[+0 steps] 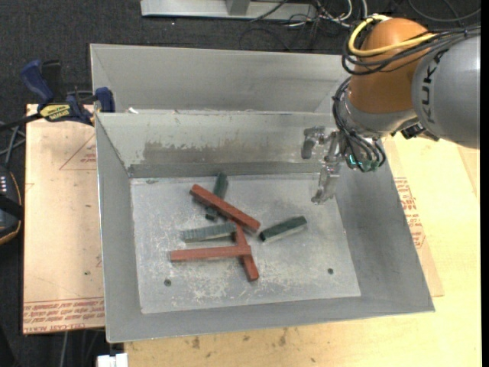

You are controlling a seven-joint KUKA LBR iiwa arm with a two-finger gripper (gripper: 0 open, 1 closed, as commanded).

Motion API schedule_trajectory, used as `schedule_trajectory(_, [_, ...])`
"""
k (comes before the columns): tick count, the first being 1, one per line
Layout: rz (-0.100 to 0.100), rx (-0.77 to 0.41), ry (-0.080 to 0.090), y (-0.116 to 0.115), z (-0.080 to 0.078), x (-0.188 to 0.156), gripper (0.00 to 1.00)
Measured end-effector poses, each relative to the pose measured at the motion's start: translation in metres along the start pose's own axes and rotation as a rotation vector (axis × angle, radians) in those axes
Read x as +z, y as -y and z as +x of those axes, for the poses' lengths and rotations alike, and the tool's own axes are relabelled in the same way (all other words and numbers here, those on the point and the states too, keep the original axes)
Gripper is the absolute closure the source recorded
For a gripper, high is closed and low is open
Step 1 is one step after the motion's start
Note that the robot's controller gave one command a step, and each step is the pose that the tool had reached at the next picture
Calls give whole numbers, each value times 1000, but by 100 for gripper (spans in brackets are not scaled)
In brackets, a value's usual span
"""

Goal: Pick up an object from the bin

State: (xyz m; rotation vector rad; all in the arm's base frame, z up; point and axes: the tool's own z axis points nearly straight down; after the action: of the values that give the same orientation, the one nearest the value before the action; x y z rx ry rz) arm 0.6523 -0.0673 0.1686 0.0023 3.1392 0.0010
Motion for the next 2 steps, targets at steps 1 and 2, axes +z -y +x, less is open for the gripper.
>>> schedule_trajectory(1, [1,-34,5,-20,42,50,0])
schedule_trajectory(2, [0,-71,2,-34,17,97,100])
